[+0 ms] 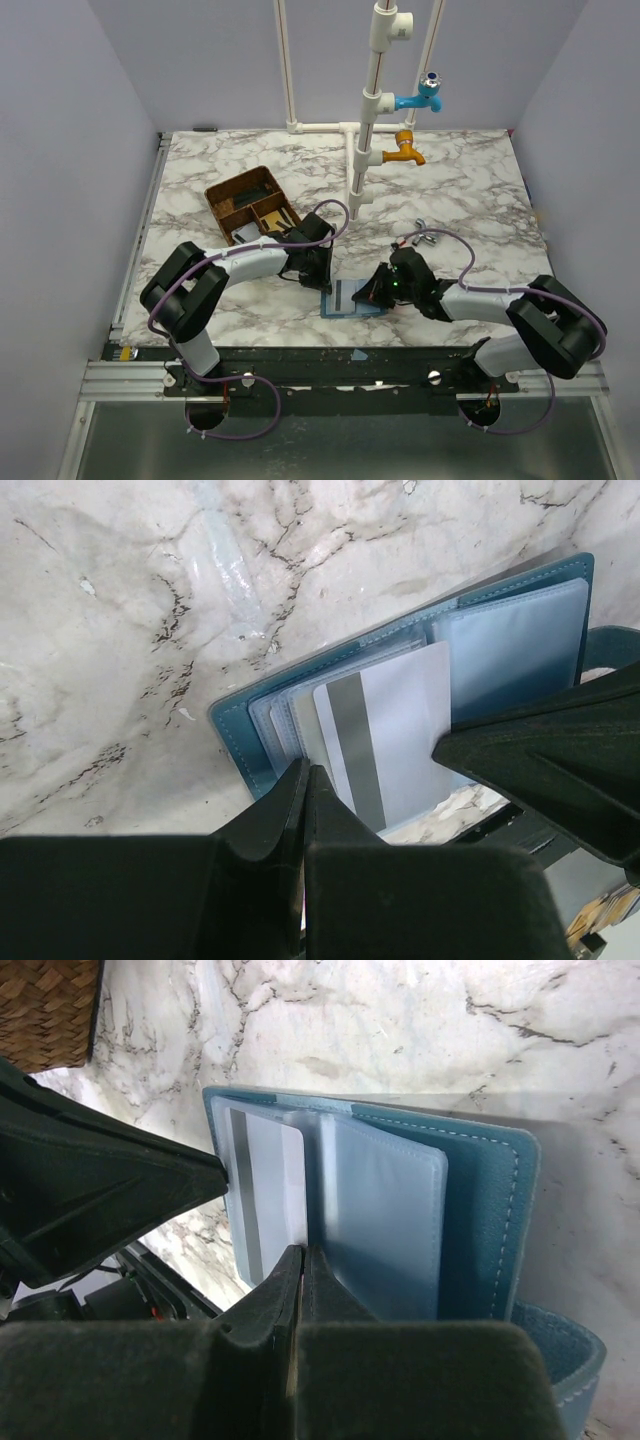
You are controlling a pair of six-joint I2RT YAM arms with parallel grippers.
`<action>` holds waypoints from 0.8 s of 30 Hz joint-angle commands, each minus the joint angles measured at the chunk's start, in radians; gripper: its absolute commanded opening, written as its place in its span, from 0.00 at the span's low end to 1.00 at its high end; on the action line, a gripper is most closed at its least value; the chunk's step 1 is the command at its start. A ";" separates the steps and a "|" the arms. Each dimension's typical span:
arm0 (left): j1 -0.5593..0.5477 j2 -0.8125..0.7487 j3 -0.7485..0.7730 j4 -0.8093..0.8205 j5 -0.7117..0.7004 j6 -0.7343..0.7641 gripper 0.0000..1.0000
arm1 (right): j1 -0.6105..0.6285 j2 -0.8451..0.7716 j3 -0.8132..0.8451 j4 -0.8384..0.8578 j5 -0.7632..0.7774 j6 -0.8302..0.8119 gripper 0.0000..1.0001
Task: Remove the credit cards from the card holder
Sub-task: Remove the credit card from the card holder.
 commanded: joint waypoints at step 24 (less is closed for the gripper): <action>0.015 0.031 -0.020 -0.030 -0.044 0.033 0.00 | -0.006 -0.154 -0.018 -0.225 0.162 -0.062 0.01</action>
